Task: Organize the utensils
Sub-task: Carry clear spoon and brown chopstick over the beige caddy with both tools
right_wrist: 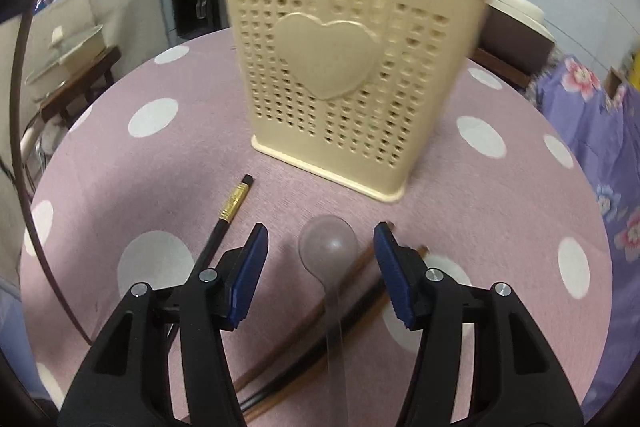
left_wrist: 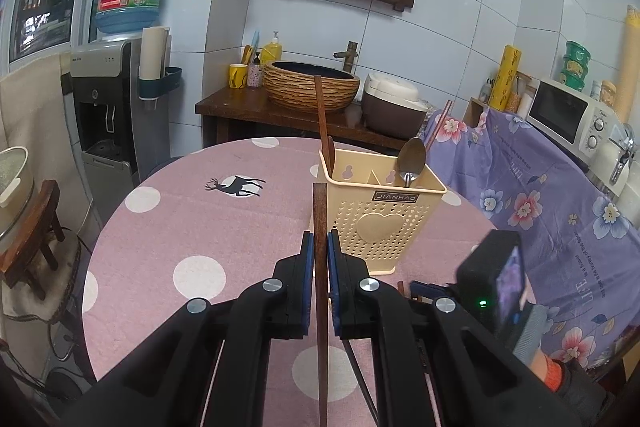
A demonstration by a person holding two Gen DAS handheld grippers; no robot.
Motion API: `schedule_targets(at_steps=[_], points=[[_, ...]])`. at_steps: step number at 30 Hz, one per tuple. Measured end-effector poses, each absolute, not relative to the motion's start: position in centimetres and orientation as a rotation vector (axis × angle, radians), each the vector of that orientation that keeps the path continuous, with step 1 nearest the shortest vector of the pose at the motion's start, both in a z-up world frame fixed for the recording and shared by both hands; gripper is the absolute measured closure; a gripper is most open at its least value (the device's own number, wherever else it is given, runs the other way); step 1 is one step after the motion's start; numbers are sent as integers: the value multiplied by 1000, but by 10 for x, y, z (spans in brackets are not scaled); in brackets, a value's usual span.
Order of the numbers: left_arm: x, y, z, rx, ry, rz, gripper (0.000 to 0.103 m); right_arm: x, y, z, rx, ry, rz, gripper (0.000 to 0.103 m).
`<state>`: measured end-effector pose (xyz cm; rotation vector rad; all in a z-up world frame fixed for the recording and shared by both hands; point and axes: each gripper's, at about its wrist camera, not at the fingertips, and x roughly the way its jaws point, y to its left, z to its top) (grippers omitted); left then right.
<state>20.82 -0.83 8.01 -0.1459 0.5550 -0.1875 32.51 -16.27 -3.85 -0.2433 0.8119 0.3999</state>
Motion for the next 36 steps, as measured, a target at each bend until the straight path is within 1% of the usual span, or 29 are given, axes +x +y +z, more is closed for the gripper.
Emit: schedule_targets(at_steps=[8,14,15,17,18,22,26,32,36], points=[[206,-11,81,-129,547,-199,95,352,-161,-60,-266,909,484,48],[206,-12,79,-130,551,-202,95,355,-166,-63,-245,926,491,48],[207,-11,79,-134,553,-202,95,355,-166,-63,-244,936,490,49],[207,-11,79,-137,554,-205,95,354,-168,-62,-245,944,483,56],[206,-12,79,-135,553,-205,95,353,-167,-61,-247,945,484,66],[205,-12,79,-138,552,-207,95,346,-164,-57,-252,940,469,66],[204,-11,80,-138,549,-207,95,332,-171,-36,-173,870,469,66],[200,-7,84,-148,540,-207,95,286,-199,21,-80,708,459,66],[196,-2,85,-159,532,-209,95,261,-222,44,-22,662,428,66]])
